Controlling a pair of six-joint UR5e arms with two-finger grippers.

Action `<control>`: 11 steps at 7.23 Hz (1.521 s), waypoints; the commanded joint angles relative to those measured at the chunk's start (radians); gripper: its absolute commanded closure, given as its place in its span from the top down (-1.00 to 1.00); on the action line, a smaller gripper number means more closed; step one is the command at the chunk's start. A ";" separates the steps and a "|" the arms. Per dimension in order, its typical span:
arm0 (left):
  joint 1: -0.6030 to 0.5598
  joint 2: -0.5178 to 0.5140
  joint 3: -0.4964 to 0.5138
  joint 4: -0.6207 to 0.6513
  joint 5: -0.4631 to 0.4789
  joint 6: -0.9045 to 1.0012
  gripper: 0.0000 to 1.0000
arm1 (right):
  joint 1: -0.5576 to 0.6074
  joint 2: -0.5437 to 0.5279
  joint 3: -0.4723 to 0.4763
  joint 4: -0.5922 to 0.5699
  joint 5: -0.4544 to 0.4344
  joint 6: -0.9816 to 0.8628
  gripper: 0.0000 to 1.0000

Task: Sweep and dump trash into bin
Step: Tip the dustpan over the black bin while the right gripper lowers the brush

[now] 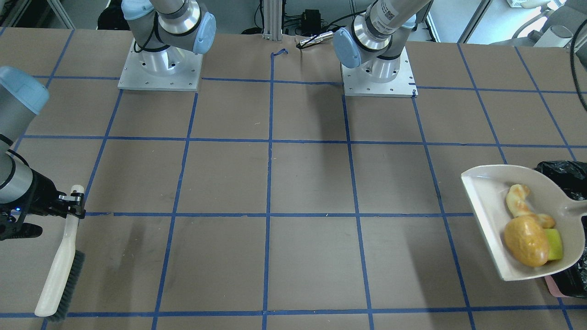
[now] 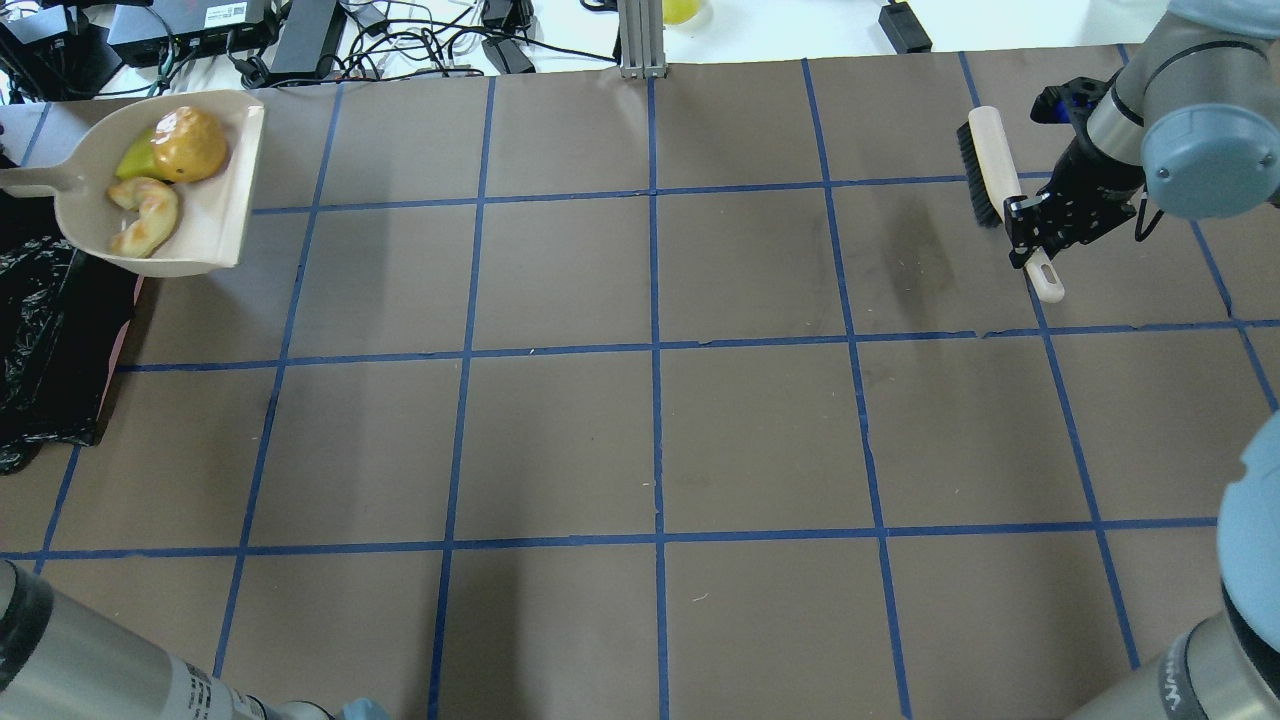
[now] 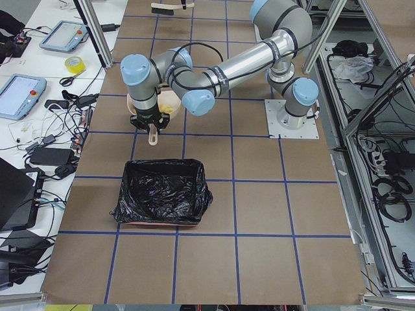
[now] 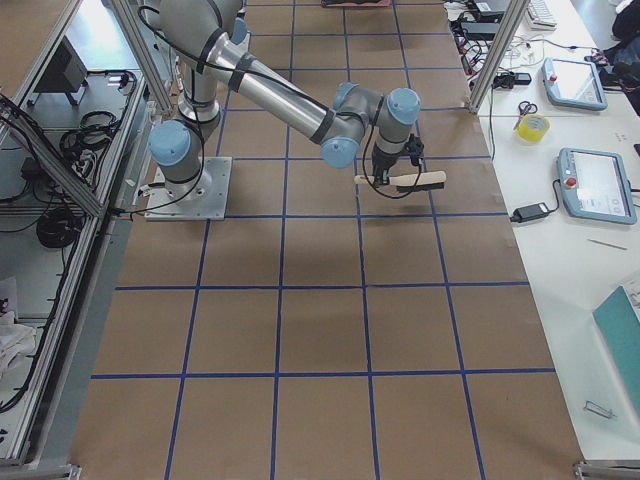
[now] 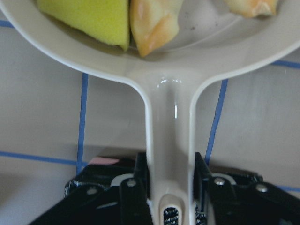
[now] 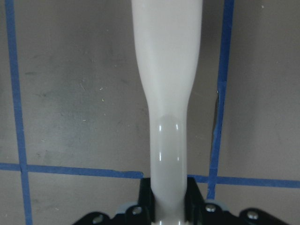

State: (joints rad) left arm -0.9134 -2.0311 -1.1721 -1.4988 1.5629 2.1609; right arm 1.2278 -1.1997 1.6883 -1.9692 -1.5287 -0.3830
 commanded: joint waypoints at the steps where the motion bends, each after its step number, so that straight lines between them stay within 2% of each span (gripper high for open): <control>1: 0.173 -0.041 0.079 -0.009 0.008 0.219 -1.00 | -0.002 0.000 0.051 -0.013 -0.002 0.001 -1.00; 3: 0.202 -0.101 0.196 -0.014 0.106 0.269 -1.00 | -0.004 0.003 0.059 -0.014 -0.037 0.007 -1.00; 4: 0.226 -0.127 0.216 -0.002 0.108 0.284 -1.00 | -0.004 0.006 0.062 -0.011 -0.053 0.004 -1.00; 5: 0.261 -0.159 0.233 0.078 0.108 0.306 -1.00 | -0.004 0.006 0.062 -0.013 -0.092 0.004 -1.00; 8: 0.291 -0.224 0.319 0.193 0.179 0.330 -1.00 | -0.020 0.006 0.067 -0.005 -0.093 0.001 -1.00; 11: 0.253 -0.242 0.306 0.300 0.308 0.314 -1.00 | -0.047 0.009 0.068 -0.002 -0.093 -0.001 -1.00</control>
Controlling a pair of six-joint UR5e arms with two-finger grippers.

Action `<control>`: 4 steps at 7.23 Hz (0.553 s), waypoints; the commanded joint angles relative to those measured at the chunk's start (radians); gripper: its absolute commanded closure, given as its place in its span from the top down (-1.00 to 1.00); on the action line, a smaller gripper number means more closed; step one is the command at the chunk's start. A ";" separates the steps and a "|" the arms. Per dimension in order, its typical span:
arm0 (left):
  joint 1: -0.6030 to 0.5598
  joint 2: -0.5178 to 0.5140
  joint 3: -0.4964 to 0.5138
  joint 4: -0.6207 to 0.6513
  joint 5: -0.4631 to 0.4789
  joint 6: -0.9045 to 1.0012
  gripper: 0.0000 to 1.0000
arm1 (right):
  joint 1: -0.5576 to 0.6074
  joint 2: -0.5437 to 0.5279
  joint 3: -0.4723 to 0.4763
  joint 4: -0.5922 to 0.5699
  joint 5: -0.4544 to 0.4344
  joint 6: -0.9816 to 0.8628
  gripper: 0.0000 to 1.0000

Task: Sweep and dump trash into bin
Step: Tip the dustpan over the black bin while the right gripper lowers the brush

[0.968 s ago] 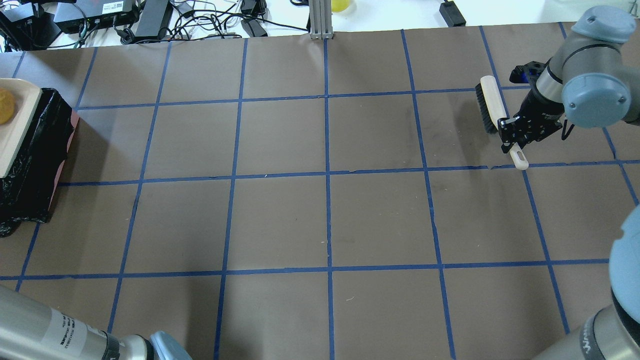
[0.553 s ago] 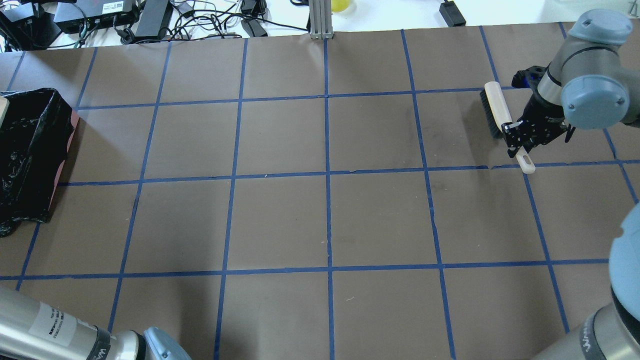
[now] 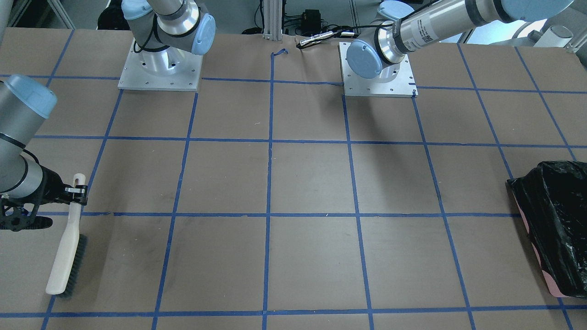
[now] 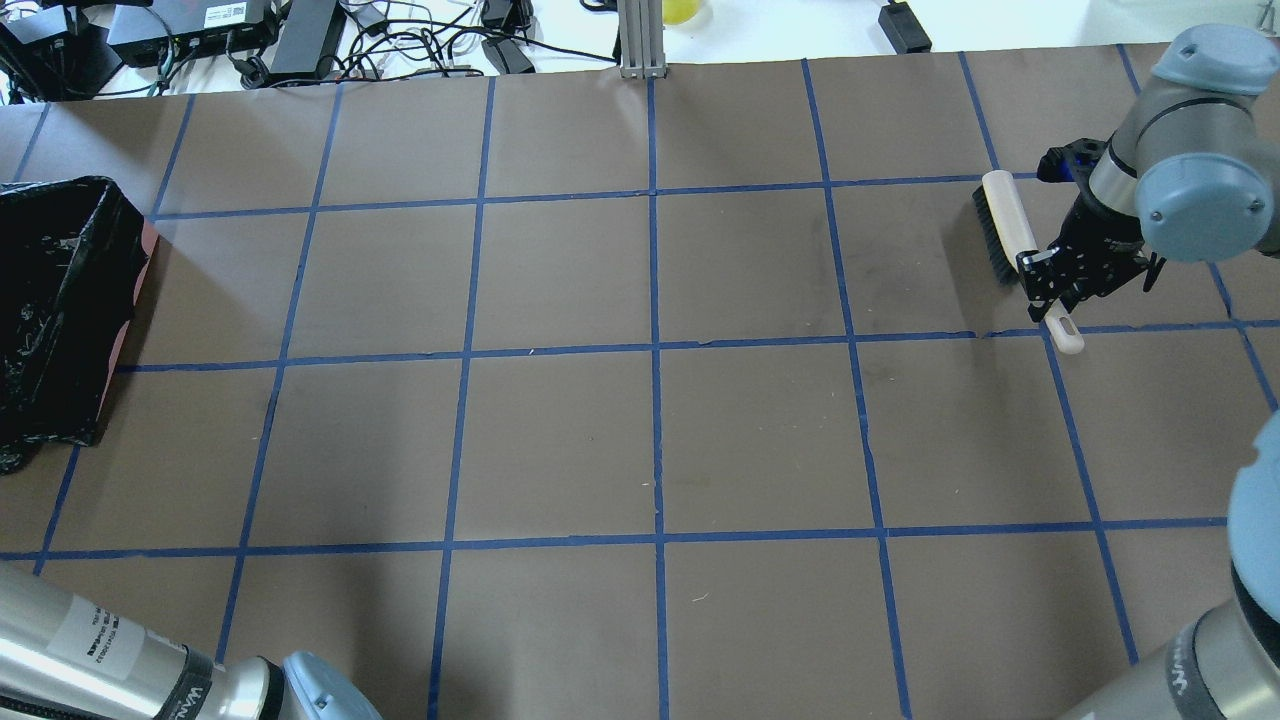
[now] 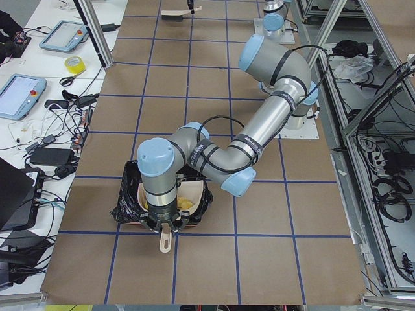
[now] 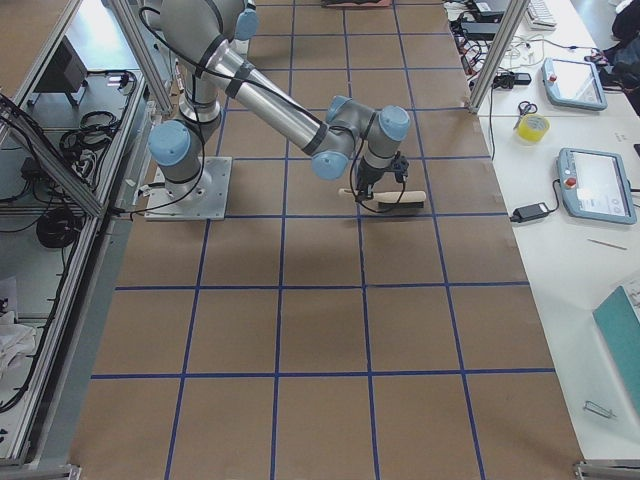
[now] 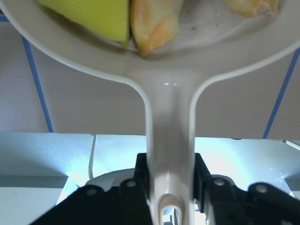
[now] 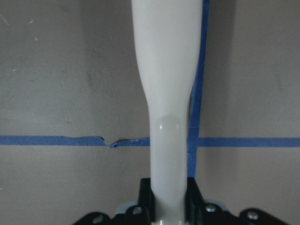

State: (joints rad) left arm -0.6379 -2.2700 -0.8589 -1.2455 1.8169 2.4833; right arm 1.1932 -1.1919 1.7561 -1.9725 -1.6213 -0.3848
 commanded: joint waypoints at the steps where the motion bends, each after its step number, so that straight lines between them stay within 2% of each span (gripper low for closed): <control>1: -0.066 0.013 -0.011 0.052 0.077 -0.015 -1.00 | -0.012 0.006 0.000 0.003 0.000 0.006 -1.00; 3: -0.111 0.023 -0.026 0.057 0.149 -0.050 -1.00 | -0.012 0.011 -0.001 0.004 0.003 0.004 -1.00; 4: -0.118 0.033 -0.061 0.102 0.153 -0.052 -1.00 | -0.012 0.011 -0.001 0.006 0.004 0.007 -0.83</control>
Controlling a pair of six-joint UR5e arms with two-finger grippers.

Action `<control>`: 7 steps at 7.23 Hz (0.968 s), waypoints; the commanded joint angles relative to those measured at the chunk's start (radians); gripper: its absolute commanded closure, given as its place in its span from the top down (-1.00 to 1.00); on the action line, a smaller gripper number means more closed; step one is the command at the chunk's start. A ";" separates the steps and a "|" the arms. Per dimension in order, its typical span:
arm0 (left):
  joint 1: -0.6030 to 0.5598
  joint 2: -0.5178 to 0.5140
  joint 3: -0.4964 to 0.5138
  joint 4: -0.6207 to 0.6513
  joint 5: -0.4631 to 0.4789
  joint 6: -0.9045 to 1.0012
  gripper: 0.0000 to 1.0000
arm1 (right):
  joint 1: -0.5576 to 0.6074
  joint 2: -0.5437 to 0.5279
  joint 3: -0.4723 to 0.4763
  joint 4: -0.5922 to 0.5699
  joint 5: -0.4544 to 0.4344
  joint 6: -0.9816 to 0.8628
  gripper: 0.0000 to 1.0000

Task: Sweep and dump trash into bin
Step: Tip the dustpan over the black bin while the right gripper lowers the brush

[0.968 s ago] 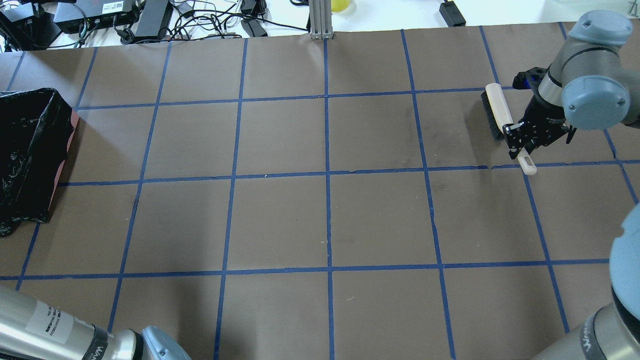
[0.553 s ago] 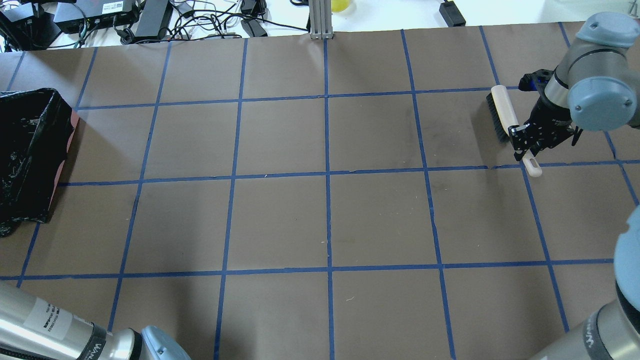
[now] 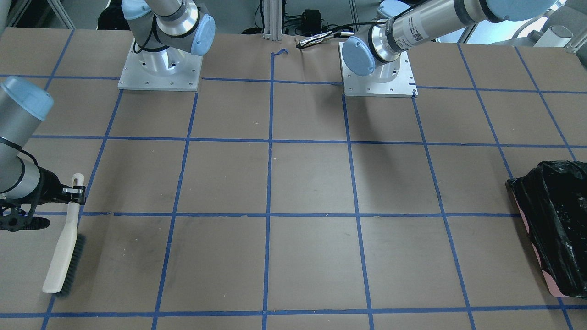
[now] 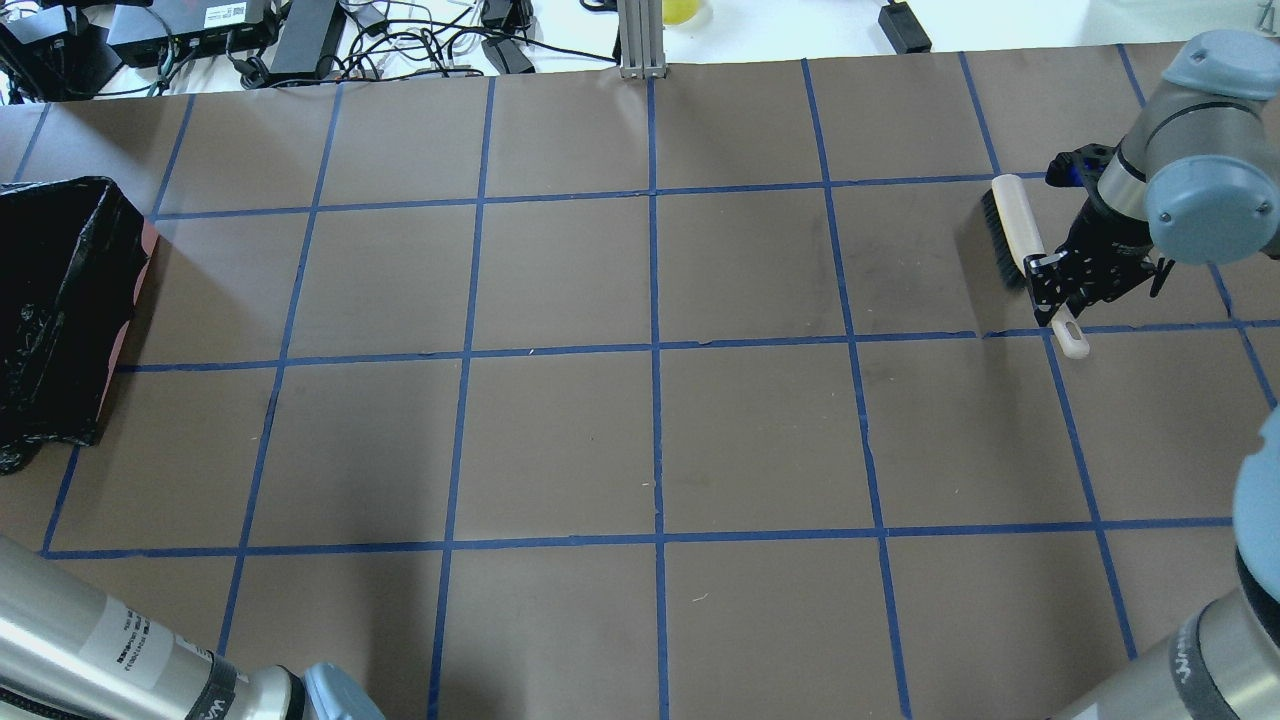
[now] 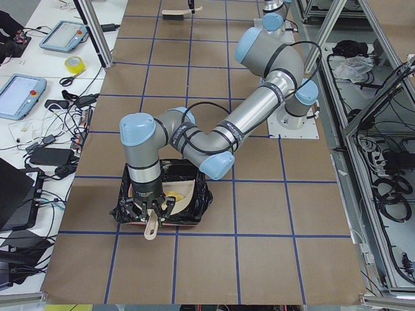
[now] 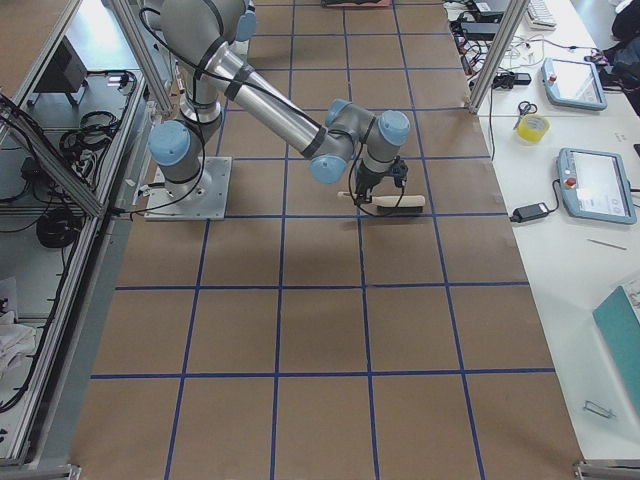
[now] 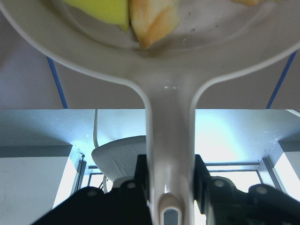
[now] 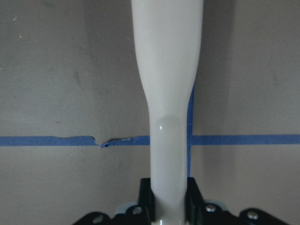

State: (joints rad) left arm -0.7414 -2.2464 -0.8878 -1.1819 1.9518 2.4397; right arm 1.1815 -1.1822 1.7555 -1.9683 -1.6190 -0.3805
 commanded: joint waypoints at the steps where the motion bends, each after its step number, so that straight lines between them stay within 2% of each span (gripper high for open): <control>1: -0.024 0.028 -0.081 0.100 0.036 -0.014 -1.00 | 0.000 0.001 -0.001 0.002 0.005 -0.003 -0.30; 2: -0.027 0.053 -0.135 0.151 0.048 -0.022 -1.00 | 0.001 0.001 -0.001 0.003 0.004 -0.005 0.17; 3: -0.033 0.077 -0.182 0.175 0.052 -0.024 -1.00 | 0.000 0.001 -0.001 0.005 0.002 -0.006 0.42; 4: -0.041 0.100 -0.239 0.238 0.067 -0.025 -1.00 | 0.000 -0.002 -0.002 0.020 0.002 -0.003 0.83; 5: -0.052 0.125 -0.306 0.311 0.093 -0.034 -1.00 | 0.001 -0.017 -0.005 0.031 0.007 -0.006 0.99; 6: -0.058 0.149 -0.362 0.365 0.094 -0.033 -1.00 | 0.003 -0.055 -0.022 0.093 0.011 -0.005 0.99; 7: -0.059 0.160 -0.376 0.378 0.094 -0.033 -1.00 | 0.003 -0.113 -0.034 0.139 0.002 -0.002 0.99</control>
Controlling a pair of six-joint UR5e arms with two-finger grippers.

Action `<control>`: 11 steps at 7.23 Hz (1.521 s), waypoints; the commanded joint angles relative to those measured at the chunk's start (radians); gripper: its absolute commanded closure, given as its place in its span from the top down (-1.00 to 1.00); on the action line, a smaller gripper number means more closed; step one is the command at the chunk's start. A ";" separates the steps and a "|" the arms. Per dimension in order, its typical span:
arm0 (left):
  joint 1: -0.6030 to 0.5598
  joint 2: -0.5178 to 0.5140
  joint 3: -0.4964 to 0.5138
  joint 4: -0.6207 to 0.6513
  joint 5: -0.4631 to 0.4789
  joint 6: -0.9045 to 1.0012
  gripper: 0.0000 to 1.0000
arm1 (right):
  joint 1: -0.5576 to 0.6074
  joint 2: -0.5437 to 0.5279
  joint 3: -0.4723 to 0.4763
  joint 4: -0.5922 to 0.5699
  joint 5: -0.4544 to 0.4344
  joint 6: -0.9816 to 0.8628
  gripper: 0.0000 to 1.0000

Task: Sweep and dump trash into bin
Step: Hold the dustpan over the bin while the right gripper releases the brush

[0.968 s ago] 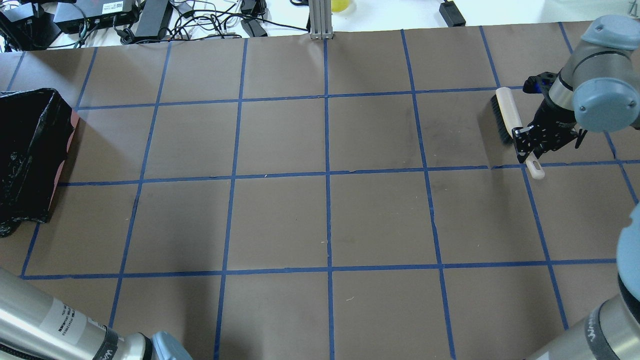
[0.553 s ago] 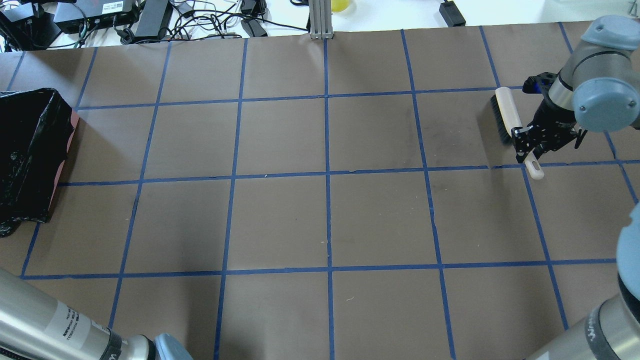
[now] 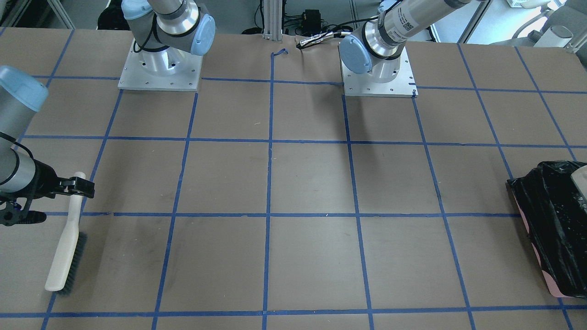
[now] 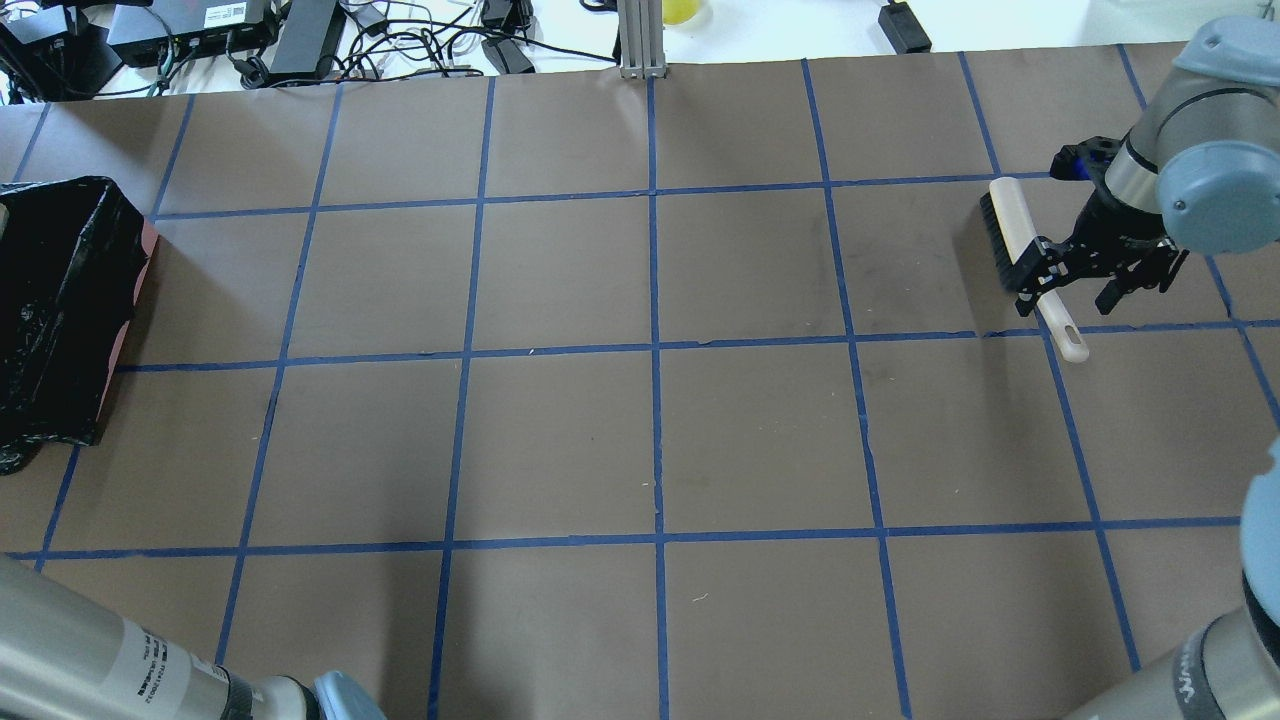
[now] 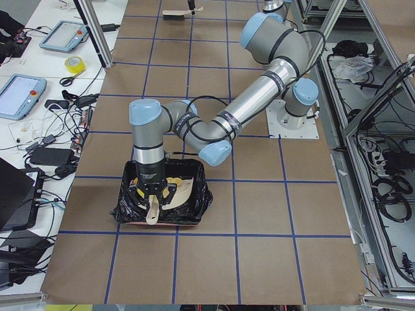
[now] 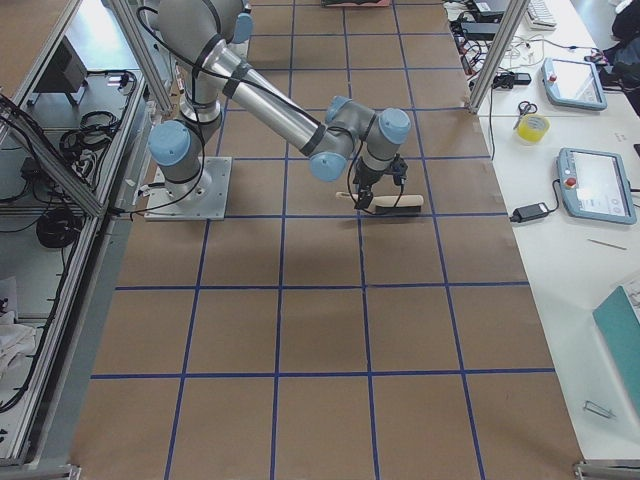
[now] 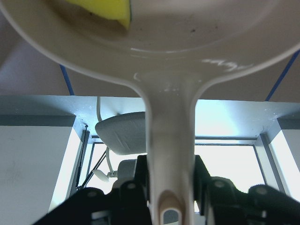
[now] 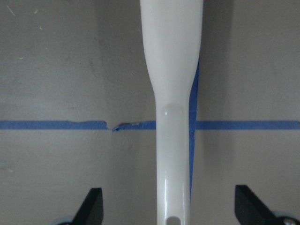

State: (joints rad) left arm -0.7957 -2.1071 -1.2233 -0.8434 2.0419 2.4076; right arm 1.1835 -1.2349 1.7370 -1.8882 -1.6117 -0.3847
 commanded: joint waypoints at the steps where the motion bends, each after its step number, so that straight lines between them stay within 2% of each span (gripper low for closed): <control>1: -0.007 0.027 -0.041 0.043 0.007 0.001 -1.00 | 0.002 -0.124 -0.023 0.104 -0.005 0.012 1.00; 3: -0.010 0.035 -0.057 0.104 0.011 0.011 -1.00 | 0.018 -0.210 -0.063 0.109 -0.032 0.015 1.00; 4: -0.010 0.042 -0.074 0.110 0.012 0.012 -1.00 | 0.028 -0.227 -0.097 0.177 -0.033 0.035 1.00; 5: -0.010 0.048 -0.079 0.112 0.012 0.012 -1.00 | 0.069 -0.238 -0.112 0.216 0.007 0.073 1.00; 6: -0.011 0.052 -0.079 0.113 0.021 0.012 -1.00 | 0.135 -0.236 -0.123 0.206 0.037 0.190 1.00; 7: -0.014 0.052 -0.081 0.128 0.023 0.013 -1.00 | 0.196 -0.238 -0.128 0.170 0.006 0.199 1.00; 11: -0.036 0.067 -0.090 0.167 0.053 0.012 -1.00 | 0.246 -0.274 -0.128 0.230 0.018 0.207 1.00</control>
State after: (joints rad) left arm -0.8278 -2.0461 -1.3077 -0.6952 2.0852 2.4203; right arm 1.4028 -1.4926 1.6088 -1.6646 -1.6011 -0.1802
